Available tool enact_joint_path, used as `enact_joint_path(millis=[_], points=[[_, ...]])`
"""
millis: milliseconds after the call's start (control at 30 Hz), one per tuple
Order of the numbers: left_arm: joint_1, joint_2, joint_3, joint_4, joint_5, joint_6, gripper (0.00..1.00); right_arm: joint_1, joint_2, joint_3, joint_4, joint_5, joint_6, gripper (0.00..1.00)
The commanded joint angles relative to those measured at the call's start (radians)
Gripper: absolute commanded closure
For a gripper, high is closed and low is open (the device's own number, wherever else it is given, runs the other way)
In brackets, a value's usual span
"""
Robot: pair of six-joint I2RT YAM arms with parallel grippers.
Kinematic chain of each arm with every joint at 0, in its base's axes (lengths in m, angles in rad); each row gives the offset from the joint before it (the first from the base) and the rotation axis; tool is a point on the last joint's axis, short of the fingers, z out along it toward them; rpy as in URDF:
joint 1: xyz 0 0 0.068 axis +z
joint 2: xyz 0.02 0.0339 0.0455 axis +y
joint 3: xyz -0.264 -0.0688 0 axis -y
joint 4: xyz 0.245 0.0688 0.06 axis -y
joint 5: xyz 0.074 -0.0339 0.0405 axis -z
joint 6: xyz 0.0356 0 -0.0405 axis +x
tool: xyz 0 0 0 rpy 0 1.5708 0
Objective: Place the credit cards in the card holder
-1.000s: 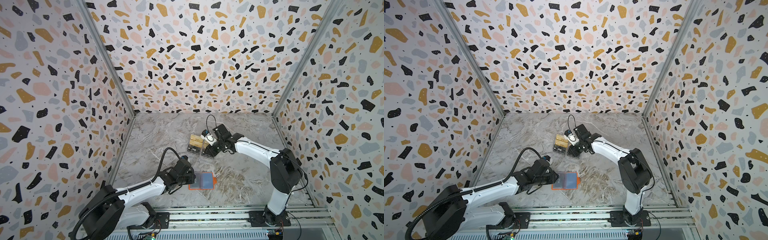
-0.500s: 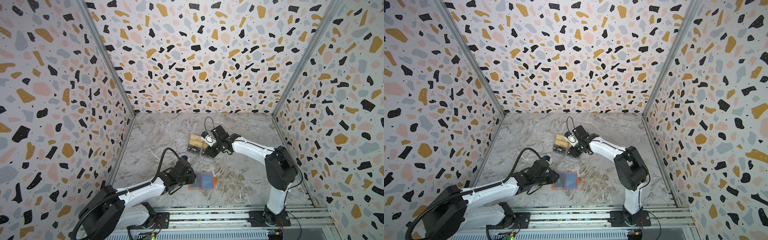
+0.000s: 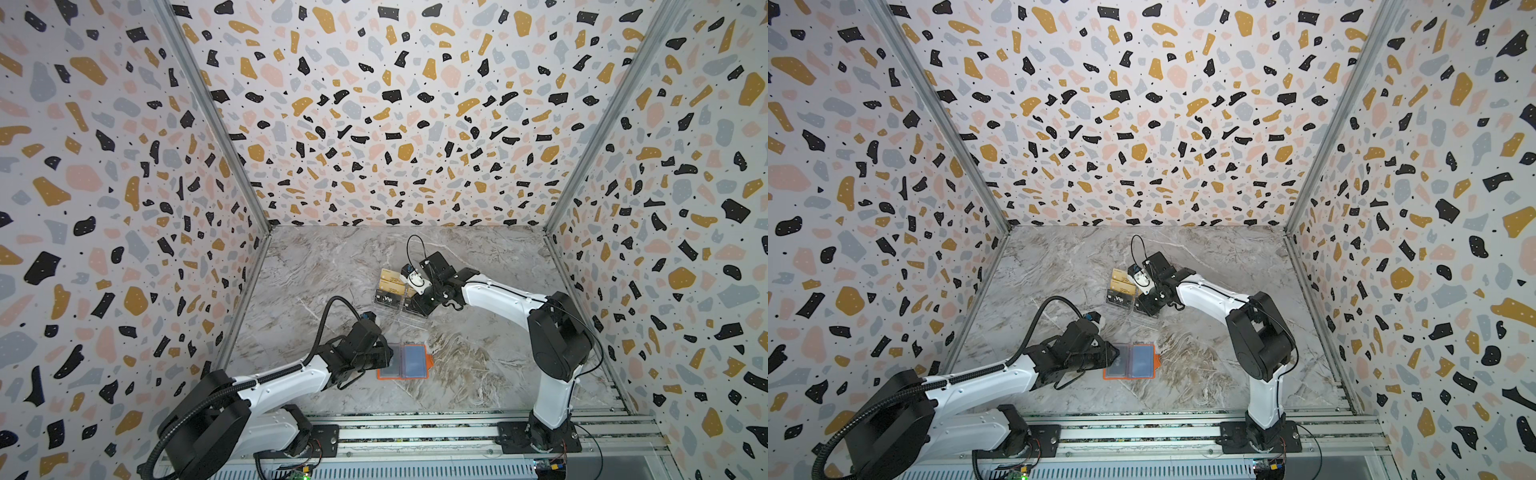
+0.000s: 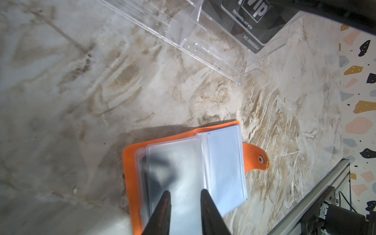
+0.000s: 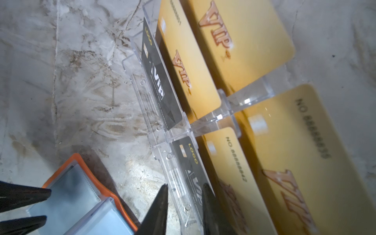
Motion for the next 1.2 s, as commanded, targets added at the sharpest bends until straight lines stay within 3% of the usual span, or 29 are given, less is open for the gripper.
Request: enact_joint_path(millis=[0,433,667,967,1167], points=[[-0.006,0.006,-0.008,0.023,0.008,-0.007,0.71,0.004,-0.061,0.049,-0.024,0.036,-0.011,0.69],[-0.005,0.011,-0.008,0.023,0.011,-0.006,0.71,0.004,-0.004,0.056,-0.042,0.081,-0.031,0.61],[-0.005,0.022,-0.002,0.016,0.011,0.0,0.71,0.016,0.008,0.051,-0.057,0.02,-0.039,0.64],[-0.006,0.017,0.012,-0.016,-0.002,0.013,0.71,0.016,-0.004,0.055,-0.058,-0.01,-0.042,0.75],[-0.004,0.012,0.015,-0.019,-0.005,0.013,0.7,0.016,0.019,0.057,-0.075,-0.012,-0.049,0.76]])
